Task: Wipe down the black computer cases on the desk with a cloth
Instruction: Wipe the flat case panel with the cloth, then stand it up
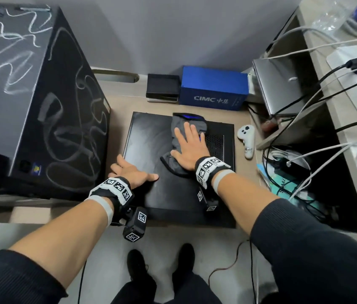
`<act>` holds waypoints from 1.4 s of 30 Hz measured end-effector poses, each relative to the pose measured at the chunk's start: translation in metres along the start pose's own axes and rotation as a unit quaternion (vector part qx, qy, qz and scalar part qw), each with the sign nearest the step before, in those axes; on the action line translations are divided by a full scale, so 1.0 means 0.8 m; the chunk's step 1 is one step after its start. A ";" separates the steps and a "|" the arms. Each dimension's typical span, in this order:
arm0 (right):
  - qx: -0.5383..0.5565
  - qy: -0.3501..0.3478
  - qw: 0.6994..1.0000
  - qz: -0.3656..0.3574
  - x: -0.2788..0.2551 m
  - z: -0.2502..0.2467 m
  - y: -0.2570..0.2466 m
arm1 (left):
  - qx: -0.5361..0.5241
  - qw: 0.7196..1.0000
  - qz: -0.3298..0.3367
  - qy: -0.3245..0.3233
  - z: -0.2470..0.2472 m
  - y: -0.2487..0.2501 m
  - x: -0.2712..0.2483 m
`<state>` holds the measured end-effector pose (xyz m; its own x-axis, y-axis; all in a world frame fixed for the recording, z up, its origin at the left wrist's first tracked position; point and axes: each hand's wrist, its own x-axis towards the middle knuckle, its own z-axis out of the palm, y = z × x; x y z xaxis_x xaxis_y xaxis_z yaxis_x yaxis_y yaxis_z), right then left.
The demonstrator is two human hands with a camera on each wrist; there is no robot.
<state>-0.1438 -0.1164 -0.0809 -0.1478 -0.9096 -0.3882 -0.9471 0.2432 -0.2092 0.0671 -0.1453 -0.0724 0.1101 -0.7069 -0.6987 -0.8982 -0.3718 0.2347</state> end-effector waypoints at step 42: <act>0.196 -0.044 0.956 0.213 -0.221 0.062 0.097 | -0.079 0.994 0.052 -0.047 -0.010 -0.015 -0.002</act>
<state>-0.1770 0.0796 -0.0727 -0.4548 -0.6725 -0.5838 -0.6247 0.7081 -0.3290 0.0808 -0.1448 -0.0690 -0.0265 -0.6899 -0.7234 -0.8237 -0.3949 0.4068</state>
